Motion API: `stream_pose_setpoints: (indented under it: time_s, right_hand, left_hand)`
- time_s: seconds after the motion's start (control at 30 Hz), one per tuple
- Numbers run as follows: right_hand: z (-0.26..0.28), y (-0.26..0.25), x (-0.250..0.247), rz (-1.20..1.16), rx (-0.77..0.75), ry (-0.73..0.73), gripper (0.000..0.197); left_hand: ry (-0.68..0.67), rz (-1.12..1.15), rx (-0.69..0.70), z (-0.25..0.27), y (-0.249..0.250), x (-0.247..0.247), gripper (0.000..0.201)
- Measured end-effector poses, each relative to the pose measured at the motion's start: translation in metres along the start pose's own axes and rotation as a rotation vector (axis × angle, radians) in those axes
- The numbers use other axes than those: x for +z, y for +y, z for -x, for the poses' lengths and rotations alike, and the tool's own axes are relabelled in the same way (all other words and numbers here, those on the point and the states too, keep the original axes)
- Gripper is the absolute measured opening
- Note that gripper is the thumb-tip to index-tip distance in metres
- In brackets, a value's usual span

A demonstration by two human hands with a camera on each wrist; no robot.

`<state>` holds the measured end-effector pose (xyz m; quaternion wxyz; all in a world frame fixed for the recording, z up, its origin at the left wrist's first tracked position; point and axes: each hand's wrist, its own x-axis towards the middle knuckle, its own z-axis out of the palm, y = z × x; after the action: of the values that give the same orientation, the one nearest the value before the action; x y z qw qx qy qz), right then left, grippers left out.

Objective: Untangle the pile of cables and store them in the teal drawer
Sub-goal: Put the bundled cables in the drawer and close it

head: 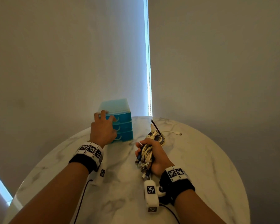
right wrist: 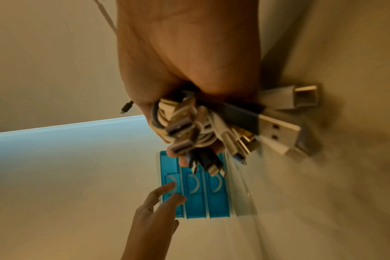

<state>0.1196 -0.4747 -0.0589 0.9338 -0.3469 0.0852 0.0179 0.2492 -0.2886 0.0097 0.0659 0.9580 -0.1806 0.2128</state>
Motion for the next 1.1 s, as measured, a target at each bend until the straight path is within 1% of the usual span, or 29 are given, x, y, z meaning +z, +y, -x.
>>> stream_pose_setpoints:
  time_s: [0.03,0.1,0.2,0.27,0.3,0.33,0.4,0.47,0.53,0.6,0.67,0.7,0.73,0.77,0.8,0.83,0.87,0.9,0.97,1.0,1.07,1.1]
  right_hand:
    - [0.0,0.003,0.001,0.009,0.01,-0.026,0.016]
    - [-0.004,0.009,0.003,0.016,0.013,-0.073,0.01]
    - [-0.011,0.015,0.004,0.008,0.001,-0.065,0.011]
    - [-0.011,0.016,0.005,0.023,-0.029,-0.015,0.032]
    - [-0.01,0.016,0.007,0.018,-0.052,-0.012,0.036]
    - [-0.008,0.015,0.008,0.004,-0.074,-0.022,0.035]
    - [-0.008,0.015,0.007,-0.034,-0.111,-0.025,0.029]
    - [-0.009,0.017,0.005,-0.055,-0.136,0.019,0.03]
    - [-0.011,0.018,0.003,-0.066,-0.15,0.056,0.03]
    - [-0.014,0.018,0.0,-0.061,-0.155,0.089,0.029]
    - [-0.017,0.019,-0.002,-0.087,-0.179,0.123,0.039]
    - [-0.019,0.019,-0.003,-0.096,-0.188,0.136,0.045]
    - [-0.021,0.019,-0.003,-0.101,-0.187,0.136,0.047]
    - [-0.022,0.02,-0.003,-0.103,-0.183,0.132,0.047]
    - [-0.024,0.021,-0.004,-0.102,-0.179,0.124,0.047]
    - [-0.026,0.021,-0.005,-0.1,-0.171,0.117,0.05]
    - [-0.027,0.022,-0.006,-0.103,-0.164,0.116,0.054]
    - [-0.026,0.022,-0.006,-0.106,-0.161,0.112,0.056]
    - [-0.026,0.021,-0.006,-0.12,-0.156,0.101,0.052]
    - [-0.023,0.021,-0.005,-0.131,-0.151,0.081,0.049]
    - [-0.021,0.02,-0.005,-0.152,-0.138,0.034,0.05]
    - [-0.019,0.019,-0.005,-0.159,-0.137,0.002,0.049]
  left_hand:
    - [0.006,-0.002,-0.007,0.001,0.003,-0.002,0.05]
    - [0.001,0.005,-0.014,0.005,0.009,-0.009,0.044]
    - [-0.011,0.055,0.008,0.016,0.018,-0.022,0.039]
    - [-0.017,0.099,0.037,0.029,0.023,-0.029,0.035]
    - [-0.015,0.12,0.053,0.035,0.026,-0.031,0.033]
    - [-0.011,0.145,0.066,0.042,0.028,-0.033,0.029]
    - [0.006,0.225,0.096,0.052,0.031,-0.037,0.021]
    - [-0.008,0.326,0.117,0.059,0.03,-0.042,0.014]
    - [-0.049,0.419,0.145,0.064,0.027,-0.046,0.018]
    - [-0.076,0.562,0.138,0.066,0.023,-0.052,0.02]
    - [-0.031,0.773,0.084,0.064,0.021,-0.056,0.017]
    - [0.044,0.826,0.045,0.061,0.021,-0.058,0.013]
    - [0.139,0.799,0.012,0.056,0.02,-0.058,0.009]
    - [0.21,0.715,-0.012,0.051,0.02,-0.059,0.007]
    - [0.227,0.616,-0.037,0.046,0.021,-0.057,0.01]
    - [0.178,0.525,-0.072,0.042,0.022,-0.055,0.012]
    - [0.096,0.481,-0.116,0.038,0.022,-0.051,0.016]
    - [0.014,0.487,-0.163,0.036,0.023,-0.048,0.022]
    - [-0.09,0.612,-0.236,0.033,0.019,-0.044,0.035]
    - [-0.129,0.683,-0.242,0.035,0.017,-0.044,0.048]
    - [-0.21,0.801,-0.22,0.04,0.013,-0.042,0.081]
    - [-0.258,0.842,-0.203,0.044,0.013,-0.043,0.091]
